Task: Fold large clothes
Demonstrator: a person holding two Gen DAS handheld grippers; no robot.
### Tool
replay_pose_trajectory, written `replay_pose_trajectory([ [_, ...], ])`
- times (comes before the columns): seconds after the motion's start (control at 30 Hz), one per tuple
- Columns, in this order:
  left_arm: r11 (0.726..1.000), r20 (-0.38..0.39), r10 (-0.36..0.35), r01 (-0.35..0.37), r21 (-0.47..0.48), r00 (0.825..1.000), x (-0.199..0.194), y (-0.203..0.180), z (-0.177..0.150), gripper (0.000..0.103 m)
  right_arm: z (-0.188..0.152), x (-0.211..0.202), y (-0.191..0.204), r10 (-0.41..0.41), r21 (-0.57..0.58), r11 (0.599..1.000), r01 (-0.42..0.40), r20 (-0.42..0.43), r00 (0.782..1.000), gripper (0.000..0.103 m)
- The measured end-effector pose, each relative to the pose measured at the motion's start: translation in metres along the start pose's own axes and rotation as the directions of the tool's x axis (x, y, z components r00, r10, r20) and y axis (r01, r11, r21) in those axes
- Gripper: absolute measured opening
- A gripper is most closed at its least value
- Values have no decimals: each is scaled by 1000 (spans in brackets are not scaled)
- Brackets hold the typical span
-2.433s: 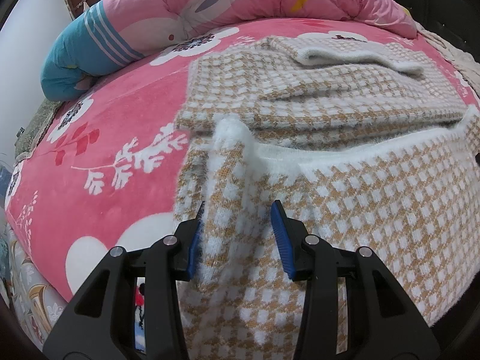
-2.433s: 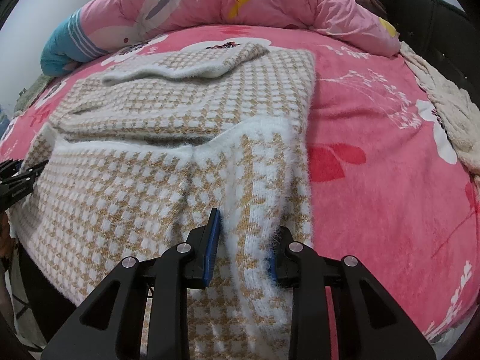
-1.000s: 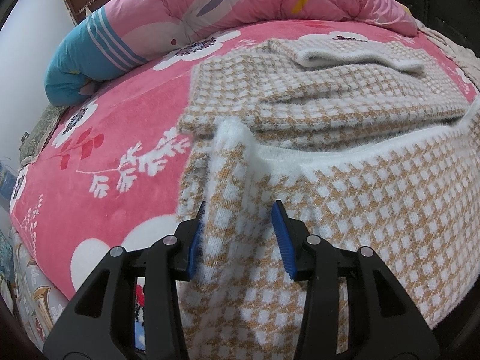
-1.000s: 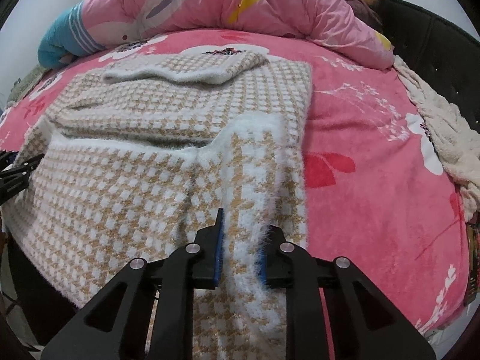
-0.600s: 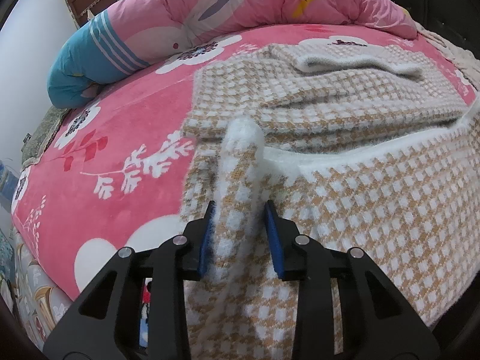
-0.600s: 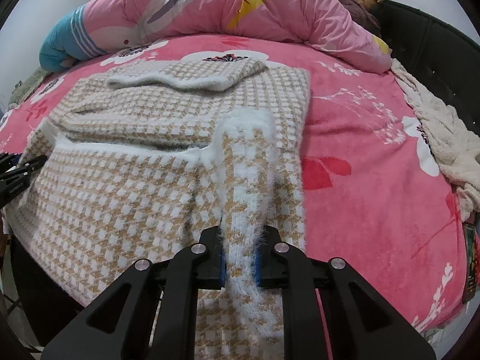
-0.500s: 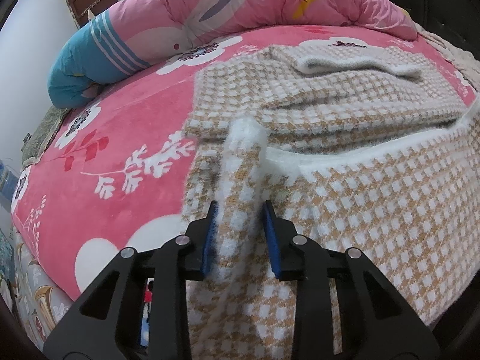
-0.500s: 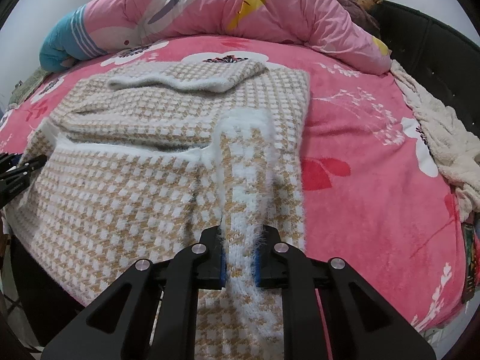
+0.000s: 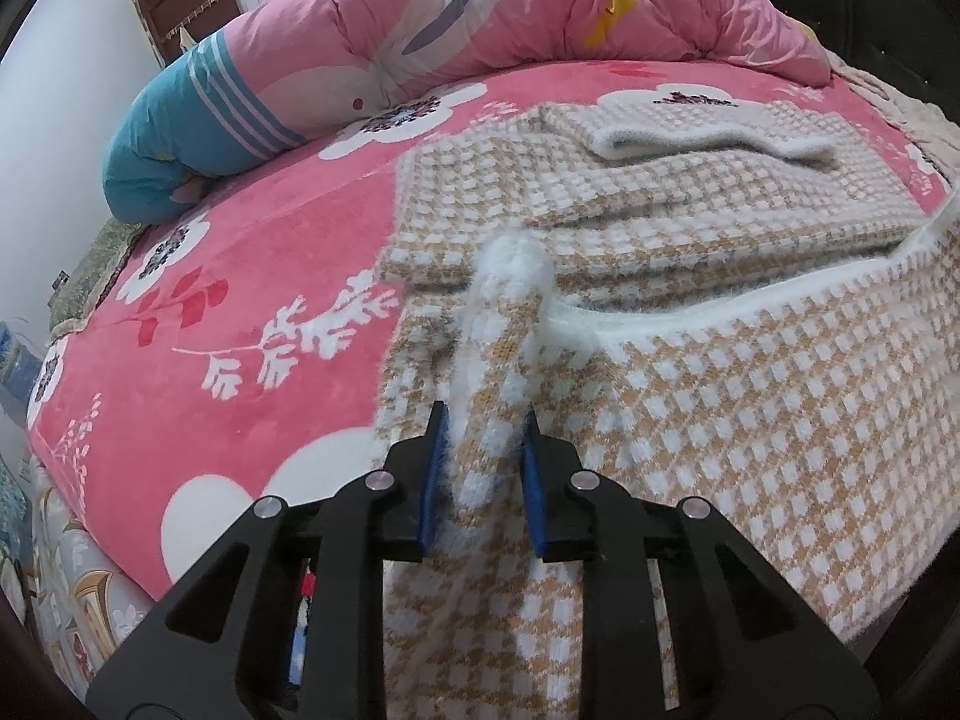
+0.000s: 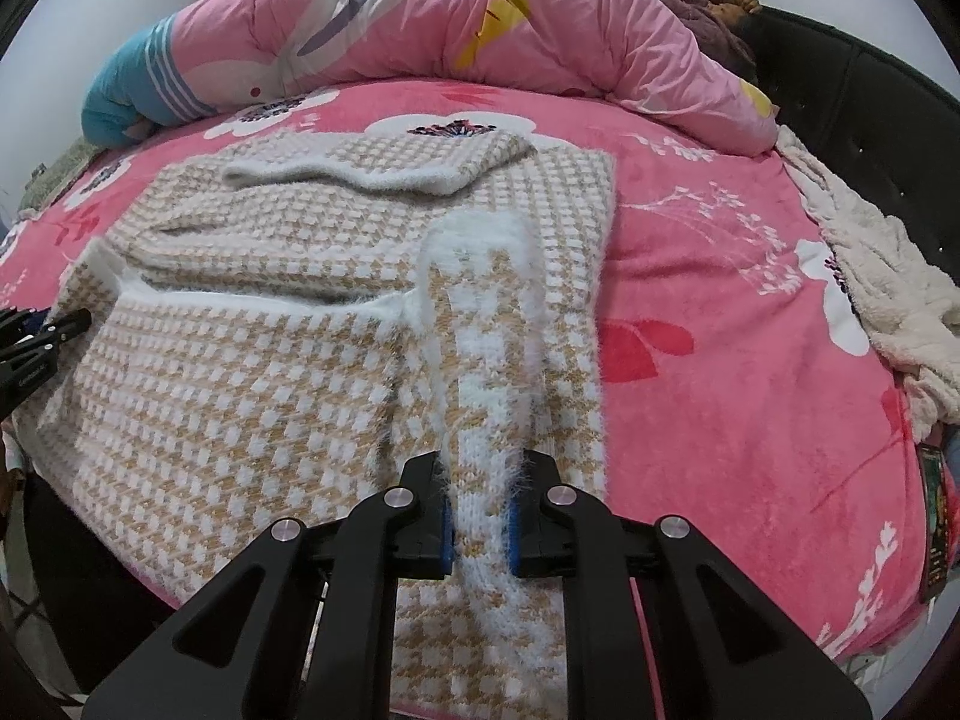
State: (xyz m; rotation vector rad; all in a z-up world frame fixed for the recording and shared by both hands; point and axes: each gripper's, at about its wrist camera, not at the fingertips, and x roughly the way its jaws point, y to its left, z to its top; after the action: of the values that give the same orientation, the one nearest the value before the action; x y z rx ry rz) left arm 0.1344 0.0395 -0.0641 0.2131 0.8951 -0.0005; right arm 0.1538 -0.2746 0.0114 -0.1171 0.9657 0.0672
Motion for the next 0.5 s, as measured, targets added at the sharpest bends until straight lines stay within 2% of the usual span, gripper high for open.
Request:
replay_pose_trajectory([
  [0.23, 1000, 18, 9, -9, -6, 1000, -12, -8, -6, 16, -1, -4, 0, 1, 6, 1000, -1, 11, 1000, 12],
  [0.5, 1000, 93, 21, -19, -15, 995, -33, -7, -12, 10, -5, -20, -2, 5, 28, 1000, -6, 52, 999, 10],
])
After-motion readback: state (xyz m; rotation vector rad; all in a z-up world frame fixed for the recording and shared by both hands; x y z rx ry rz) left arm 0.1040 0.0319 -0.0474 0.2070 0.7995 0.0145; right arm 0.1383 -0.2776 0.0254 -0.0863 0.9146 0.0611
